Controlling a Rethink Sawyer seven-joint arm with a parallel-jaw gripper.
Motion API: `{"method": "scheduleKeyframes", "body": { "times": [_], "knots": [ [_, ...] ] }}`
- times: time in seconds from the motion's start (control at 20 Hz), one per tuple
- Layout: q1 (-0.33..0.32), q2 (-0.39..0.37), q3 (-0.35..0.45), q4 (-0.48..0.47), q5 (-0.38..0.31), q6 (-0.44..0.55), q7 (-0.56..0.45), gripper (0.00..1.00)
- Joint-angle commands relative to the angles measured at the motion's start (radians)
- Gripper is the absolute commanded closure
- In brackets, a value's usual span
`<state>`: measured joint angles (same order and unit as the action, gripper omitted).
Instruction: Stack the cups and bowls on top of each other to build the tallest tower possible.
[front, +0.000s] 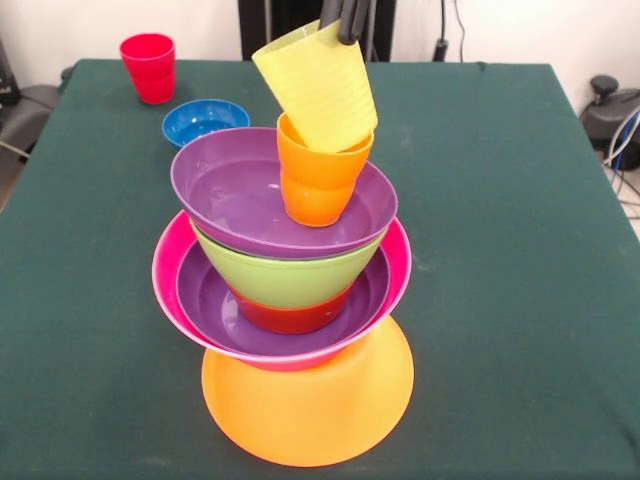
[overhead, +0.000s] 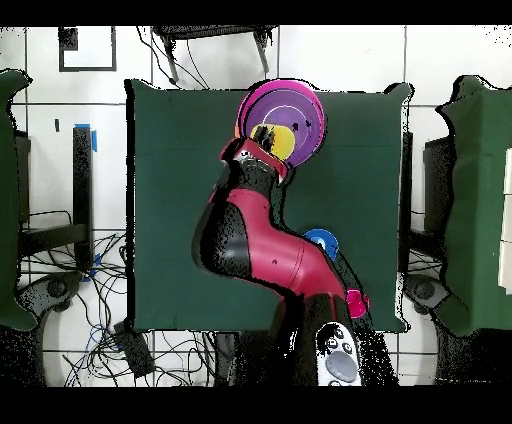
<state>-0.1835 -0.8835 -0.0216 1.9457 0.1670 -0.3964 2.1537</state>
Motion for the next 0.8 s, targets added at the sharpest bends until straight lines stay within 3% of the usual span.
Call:
{"method": "scheduleKeyframes", "body": {
  "times": [0.05, 0.8],
  "knots": [
    [-0.004, 0.046, 0.087, 0.069, -0.058, -0.001, 0.208, 1.0],
    [-0.012, 0.061, 0.076, 0.05, -0.056, 0.002, 0.182, 1.0]
  ]
}}
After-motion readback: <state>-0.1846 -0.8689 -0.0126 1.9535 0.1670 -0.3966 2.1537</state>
